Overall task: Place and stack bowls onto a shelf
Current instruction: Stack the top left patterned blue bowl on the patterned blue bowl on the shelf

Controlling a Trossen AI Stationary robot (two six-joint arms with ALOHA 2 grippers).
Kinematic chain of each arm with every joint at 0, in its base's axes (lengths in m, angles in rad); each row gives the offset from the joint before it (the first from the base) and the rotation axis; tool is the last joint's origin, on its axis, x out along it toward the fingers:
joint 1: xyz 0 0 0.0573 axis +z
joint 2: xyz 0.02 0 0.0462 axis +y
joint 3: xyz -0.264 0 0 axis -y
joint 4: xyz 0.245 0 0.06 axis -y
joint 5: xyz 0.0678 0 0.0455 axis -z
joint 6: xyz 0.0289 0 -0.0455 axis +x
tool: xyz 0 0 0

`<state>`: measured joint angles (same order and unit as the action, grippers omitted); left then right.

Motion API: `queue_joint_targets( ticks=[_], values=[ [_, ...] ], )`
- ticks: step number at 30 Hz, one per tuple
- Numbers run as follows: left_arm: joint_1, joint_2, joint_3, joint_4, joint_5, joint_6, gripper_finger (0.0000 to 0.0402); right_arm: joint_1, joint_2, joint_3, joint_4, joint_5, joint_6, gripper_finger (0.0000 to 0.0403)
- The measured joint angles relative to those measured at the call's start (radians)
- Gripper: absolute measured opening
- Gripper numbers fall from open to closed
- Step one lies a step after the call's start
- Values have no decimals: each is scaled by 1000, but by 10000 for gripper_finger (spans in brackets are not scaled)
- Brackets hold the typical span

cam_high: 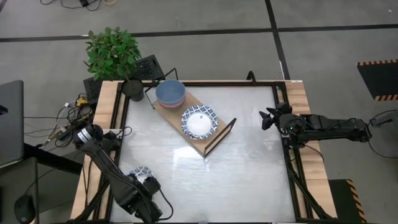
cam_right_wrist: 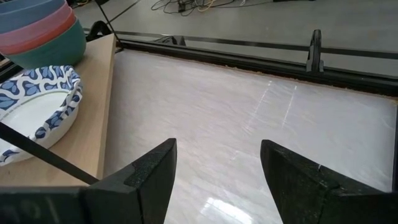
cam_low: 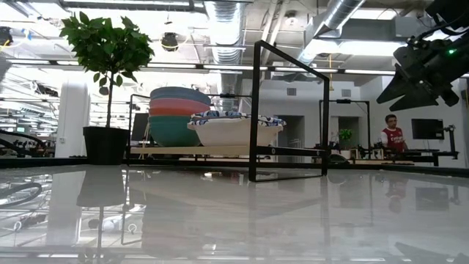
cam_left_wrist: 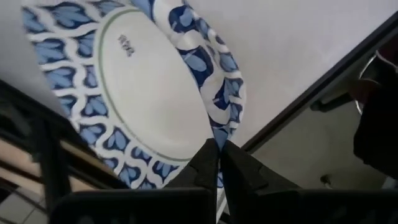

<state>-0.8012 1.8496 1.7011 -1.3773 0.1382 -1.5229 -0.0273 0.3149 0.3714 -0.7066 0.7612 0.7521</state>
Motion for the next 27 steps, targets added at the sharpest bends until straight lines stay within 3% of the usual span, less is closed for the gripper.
queue_joint_targets(
  ticks=[8, 15, 21, 27],
  values=[
    [44, 0, 156, -126, -45, 78, 0, 0, 0, 0, 0, 0, 0, 260],
    [106, 0, 286, -172, -259, 234, 0, 0, 0, 0, 0, 2, 0, 260],
    [184, 0, 327, -188, -457, 517, 0, 0, 0, 0, 0, 3, 0, 260],
    [279, 0, 330, -189, -519, 934, 0, 0, 0, 0, 0, 3, 0, 260]
  ],
)
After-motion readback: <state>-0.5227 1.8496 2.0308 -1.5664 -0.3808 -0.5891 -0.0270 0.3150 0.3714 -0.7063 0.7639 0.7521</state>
